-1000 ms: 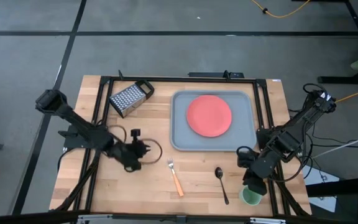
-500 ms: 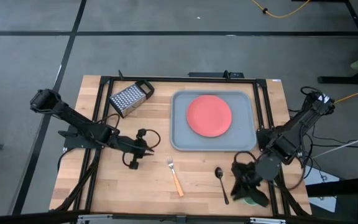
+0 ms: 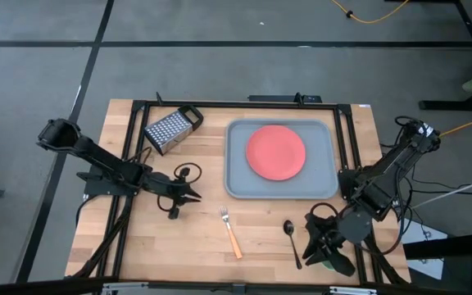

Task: Pick and place plate/cup/fork/spoon on tray
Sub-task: Adjust the orange fork towards the left side of the black spoon on the table

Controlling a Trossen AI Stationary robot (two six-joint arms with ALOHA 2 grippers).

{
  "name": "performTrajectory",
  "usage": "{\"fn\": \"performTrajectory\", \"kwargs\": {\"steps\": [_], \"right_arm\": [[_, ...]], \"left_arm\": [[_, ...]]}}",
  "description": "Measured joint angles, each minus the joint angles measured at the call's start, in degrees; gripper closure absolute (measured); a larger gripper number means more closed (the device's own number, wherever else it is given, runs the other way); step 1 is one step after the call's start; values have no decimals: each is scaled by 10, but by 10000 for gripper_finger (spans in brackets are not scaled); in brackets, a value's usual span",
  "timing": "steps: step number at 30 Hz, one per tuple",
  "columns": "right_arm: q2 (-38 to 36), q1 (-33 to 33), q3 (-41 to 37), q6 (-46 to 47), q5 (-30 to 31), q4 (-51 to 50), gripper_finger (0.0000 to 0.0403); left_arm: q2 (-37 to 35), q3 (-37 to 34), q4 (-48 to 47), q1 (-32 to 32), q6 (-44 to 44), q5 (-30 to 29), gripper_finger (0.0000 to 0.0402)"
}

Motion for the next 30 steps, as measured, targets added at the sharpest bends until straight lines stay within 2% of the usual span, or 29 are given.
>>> {"fn": "performTrajectory", "kwargs": {"steps": [3, 5, 9, 12, 14, 16, 21, 26, 30], "right_arm": [[0, 0, 0, 0, 0, -12, 313], [0, 0, 0, 1, 0, -26, 313], [0, 0, 0, 0, 0, -60, 313], [0, 0, 0, 2, 0, -88, 313], [0, 0, 0, 2, 0, -102, 313], [0, 1, 0, 3, 0, -119, 313], [0, 1, 0, 52, -5, -205, 313], [0, 1, 0, 90, -19, -354, 313], [0, 1, 0, 133, 2, -452, 313]], "left_arm": [[1, 11, 7, -9, -111, 5, 349], [15, 48, -26, -25, -160, 3, 351], [65, 189, -210, -76, -132, -17, 369], [116, 321, -390, -99, -81, -73, 387], [158, 393, -504, -104, -85, -101, 397], [197, 444, -572, -103, -132, -110, 400], [304, 538, -630, -105, -283, -83, 401], [381, 651, -738, -115, -311, -65, 401], [433, 725, -822, -115, -350, -12, 401]]}}
